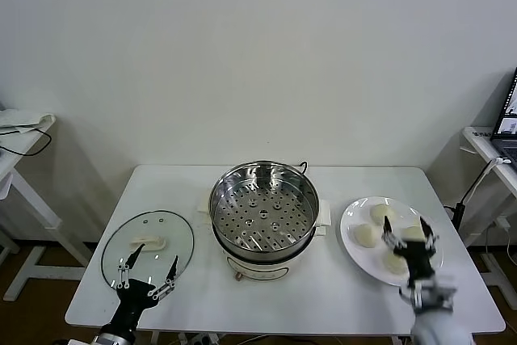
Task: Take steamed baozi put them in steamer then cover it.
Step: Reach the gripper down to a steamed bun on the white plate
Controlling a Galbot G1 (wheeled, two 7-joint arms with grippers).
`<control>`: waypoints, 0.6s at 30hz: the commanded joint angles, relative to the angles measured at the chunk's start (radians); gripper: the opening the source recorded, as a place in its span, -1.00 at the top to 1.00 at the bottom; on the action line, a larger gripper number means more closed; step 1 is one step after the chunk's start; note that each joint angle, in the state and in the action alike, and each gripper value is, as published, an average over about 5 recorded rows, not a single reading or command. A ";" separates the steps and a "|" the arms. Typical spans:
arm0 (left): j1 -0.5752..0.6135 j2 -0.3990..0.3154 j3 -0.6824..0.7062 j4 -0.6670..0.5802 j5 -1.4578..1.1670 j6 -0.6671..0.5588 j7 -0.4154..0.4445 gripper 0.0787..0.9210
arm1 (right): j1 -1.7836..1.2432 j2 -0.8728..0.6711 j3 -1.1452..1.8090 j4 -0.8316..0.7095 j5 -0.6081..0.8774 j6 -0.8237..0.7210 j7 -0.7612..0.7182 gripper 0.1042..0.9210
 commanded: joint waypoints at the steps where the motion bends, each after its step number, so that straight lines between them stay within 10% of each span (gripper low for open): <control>1: 0.002 -0.003 -0.003 -0.009 0.001 -0.002 -0.002 -0.77 | 0.452 -0.176 -0.234 -0.267 0.185 -0.107 -0.082 -0.76; 18: 0.019 -0.015 -0.013 -0.027 0.000 -0.003 -0.008 -0.77 | 1.214 -0.241 -0.974 -0.817 -0.376 -0.110 -1.516 -0.76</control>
